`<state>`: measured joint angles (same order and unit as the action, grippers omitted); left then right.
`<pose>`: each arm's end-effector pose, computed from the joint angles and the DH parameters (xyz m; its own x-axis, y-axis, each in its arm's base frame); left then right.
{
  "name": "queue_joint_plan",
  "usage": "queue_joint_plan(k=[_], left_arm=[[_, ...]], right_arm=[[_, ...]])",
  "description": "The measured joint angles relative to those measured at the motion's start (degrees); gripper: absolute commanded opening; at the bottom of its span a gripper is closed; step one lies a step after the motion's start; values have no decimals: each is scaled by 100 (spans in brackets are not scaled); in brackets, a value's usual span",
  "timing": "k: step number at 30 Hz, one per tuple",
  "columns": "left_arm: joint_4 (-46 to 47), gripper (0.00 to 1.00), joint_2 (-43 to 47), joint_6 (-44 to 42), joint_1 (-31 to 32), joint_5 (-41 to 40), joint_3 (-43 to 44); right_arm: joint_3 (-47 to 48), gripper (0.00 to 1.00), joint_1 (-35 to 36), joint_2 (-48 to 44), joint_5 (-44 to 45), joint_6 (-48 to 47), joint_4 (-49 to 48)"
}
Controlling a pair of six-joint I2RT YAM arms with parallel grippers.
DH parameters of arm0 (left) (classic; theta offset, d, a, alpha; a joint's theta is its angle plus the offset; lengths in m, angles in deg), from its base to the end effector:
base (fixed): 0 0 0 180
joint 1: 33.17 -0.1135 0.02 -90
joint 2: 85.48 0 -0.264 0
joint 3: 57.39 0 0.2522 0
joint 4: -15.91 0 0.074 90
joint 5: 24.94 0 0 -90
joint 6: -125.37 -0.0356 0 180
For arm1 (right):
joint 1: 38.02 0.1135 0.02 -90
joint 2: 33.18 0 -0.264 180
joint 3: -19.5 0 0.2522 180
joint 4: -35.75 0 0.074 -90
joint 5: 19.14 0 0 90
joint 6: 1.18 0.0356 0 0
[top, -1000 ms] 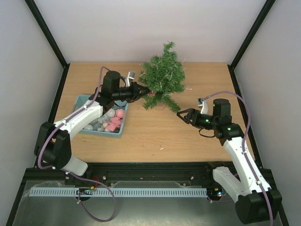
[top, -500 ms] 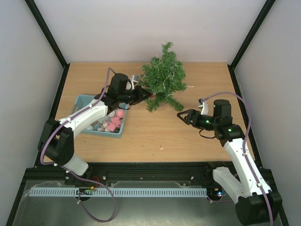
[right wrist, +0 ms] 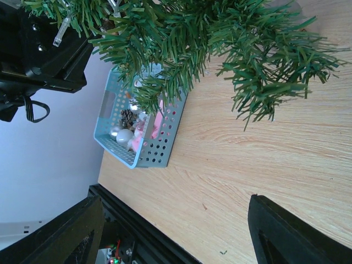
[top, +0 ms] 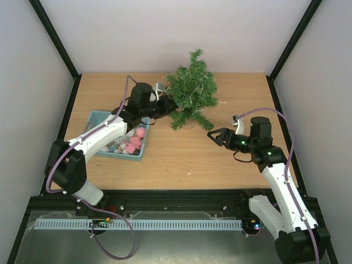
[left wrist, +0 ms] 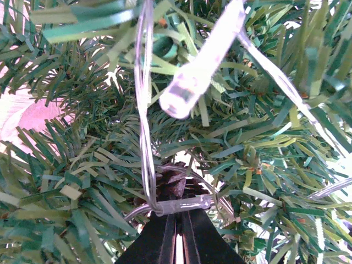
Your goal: Decorate the small christmas tree
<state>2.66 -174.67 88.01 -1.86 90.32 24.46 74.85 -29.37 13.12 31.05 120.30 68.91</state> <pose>0.3046 -0.2031 0.3079 -0.8272 -0.3382 -0.4488 0.2535 0.4882 -0.8351 0.1737 0.0495 0.3026 -0.7064 0.2983 -0.6419 -0.3804 0.6048 0.6997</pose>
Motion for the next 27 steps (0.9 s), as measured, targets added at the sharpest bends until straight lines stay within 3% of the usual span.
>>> queue_joint_plan(k=[17,27], left_arm=[[-380,4,-131,63,68,-570,11],[-437,15,-144,98,68,-678,11]], right_arm=[[-173,73,0,-136,-4,9,-4],[-238,73,0,-221,-7,63,-2]])
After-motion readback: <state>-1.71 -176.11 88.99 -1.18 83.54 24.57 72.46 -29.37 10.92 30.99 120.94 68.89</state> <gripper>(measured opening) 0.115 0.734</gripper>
